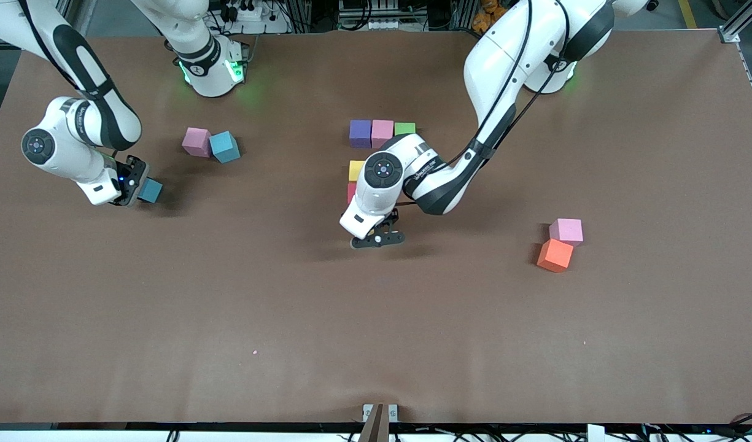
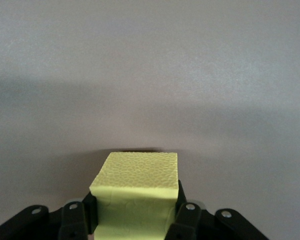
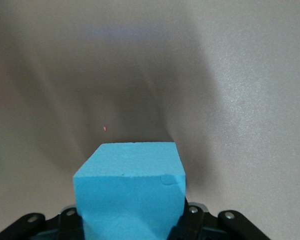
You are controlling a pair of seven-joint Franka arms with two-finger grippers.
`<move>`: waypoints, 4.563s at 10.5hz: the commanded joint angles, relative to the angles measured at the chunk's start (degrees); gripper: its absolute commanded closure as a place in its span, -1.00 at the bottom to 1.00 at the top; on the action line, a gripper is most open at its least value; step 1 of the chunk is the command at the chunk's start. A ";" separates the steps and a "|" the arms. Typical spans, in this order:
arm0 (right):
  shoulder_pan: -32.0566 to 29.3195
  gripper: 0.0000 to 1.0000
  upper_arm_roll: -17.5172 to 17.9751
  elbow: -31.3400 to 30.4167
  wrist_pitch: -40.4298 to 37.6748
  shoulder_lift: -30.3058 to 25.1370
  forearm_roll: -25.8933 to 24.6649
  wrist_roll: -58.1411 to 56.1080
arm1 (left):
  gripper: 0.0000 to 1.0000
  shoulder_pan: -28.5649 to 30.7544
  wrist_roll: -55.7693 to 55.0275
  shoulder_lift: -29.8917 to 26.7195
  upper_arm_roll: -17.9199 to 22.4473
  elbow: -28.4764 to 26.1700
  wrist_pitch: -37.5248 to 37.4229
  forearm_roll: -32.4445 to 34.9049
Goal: Form number 2 with 11 blocks
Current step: 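Lift teal with the right gripper while the left gripper lowers yellow, then place yellow on the figure with the left gripper while the right gripper carries teal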
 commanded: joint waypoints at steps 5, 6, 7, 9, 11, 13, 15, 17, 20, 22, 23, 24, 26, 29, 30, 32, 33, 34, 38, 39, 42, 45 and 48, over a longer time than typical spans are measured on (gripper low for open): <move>1.51 -0.16 2.55 1.72 -1.52 -4.67 -0.57 -0.65 | 0.28 -0.71 7.30 0.34 0.53 0.48 -0.38 -1.22; 3.35 -0.16 2.55 2.42 -1.61 -5.56 -0.48 -0.39 | 0.28 -0.71 7.31 0.34 0.53 0.48 -0.29 -1.22; 5.28 -0.16 2.55 3.64 -1.61 -5.57 -0.05 -0.12 | 0.28 -0.71 7.31 0.34 0.53 0.48 -0.38 -1.22; 9.15 -0.16 2.55 4.97 -1.61 -5.30 3.37 2.32 | 0.28 -0.71 7.31 0.34 0.53 0.48 -0.29 -1.22; 11.71 -0.16 2.55 6.11 -1.52 -5.04 4.00 5.06 | 0.29 -0.97 7.40 0.34 0.44 0.39 -0.29 -1.14; 13.64 -0.16 2.55 7.43 -1.61 -4.86 4.09 5.94 | 0.29 -1.06 7.40 0.34 0.53 0.39 -0.29 -0.96; 14.79 -0.16 2.55 7.52 -1.61 -4.86 4.09 8.48 | 0.29 -1.15 7.49 0.34 0.53 0.22 -0.29 -0.87; 14.88 -0.16 2.55 7.52 -1.61 -4.60 4.09 8.58 | 0.29 -1.15 7.49 0.34 0.53 0.04 -0.29 -0.79; 14.88 -0.17 2.46 7.52 -2.66 -4.69 4.00 7.88 | 0.30 -1.24 7.75 0.86 0.53 -0.05 -0.29 -0.96; 14.88 -0.17 2.55 7.44 -2.66 -4.69 4.09 7.88 | 0.31 -1.67 7.66 1.13 0.53 -0.05 -0.20 -1.05; 14.88 -0.17 2.55 7.43 -2.75 -4.86 4.09 7.88 | 0.31 -1.94 7.66 1.30 0.53 -0.05 -0.29 -0.96; 14.88 -0.17 2.46 7.43 -2.75 -4.95 4.00 7.79 | 0.31 -2.11 7.58 1.30 0.53 -0.05 -0.20 -0.96; 14.62 -0.17 2.46 7.43 -3.28 -4.95 4.00 7.70 | 0.33 -2.12 7.66 1.30 0.53 0.13 -0.12 -1.05; 14.62 -0.17 2.46 7.43 -3.28 -4.95 4.00 7.61 | 0.33 -2.12 7.75 1.74 0.53 0.04 -0.03 -0.96; 14.62 -0.17 2.46 7.43 -3.28 -4.95 4.00 7.61 | 0.33 -2.12 7.84 2.09 0.53 0.13 0.15 -0.96; 14.62 -0.18 2.46 7.43 -3.28 -4.95 4.00 7.61 | 0.33 -2.12 7.84 2.09 0.53 0.22 0.50 -0.96; 14.62 -0.18 2.46 7.43 -3.28 -4.95 4.00 7.61 | 0.33 -2.12 7.75 2.18 0.53 0.22 1.11 -0.96; 14.62 -0.18 2.46 7.43 -3.28 -4.95 4.00 7.61 | 0.33 -2.29 7.75 2.18 0.53 0.22 1.20 -0.96; 14.71 -0.18 2.46 7.43 -3.19 -4.86 4.00 7.70 | -0.72 -2.29 7.75 2.18 0.53 0.22 1.82 -0.96; 14.71 -0.18 2.46 7.43 -3.19 -4.86 4.00 7.70 | -1.00 -2.38 7.75 1.83 0.53 0.22 1.82 -0.87; 14.79 -0.18 2.46 7.43 -3.10 -4.78 4.00 7.70 | -1.00 -2.82 6.87 -0.27 0.00 0.39 1.30 -1.13; 14.88 -0.18 2.46 7.52 -3.19 -4.77 4.00 7.88 | -1.00 -2.73 6.70 -3.96 -0.09 0.31 -2.82 -1.31; 16.19 -0.18 3.25 8.13 -3.28 -5.30 4.00 8.40 | -1.00 -1.94 7.31 -6.16 0.26 0.13 -5.38 -0.43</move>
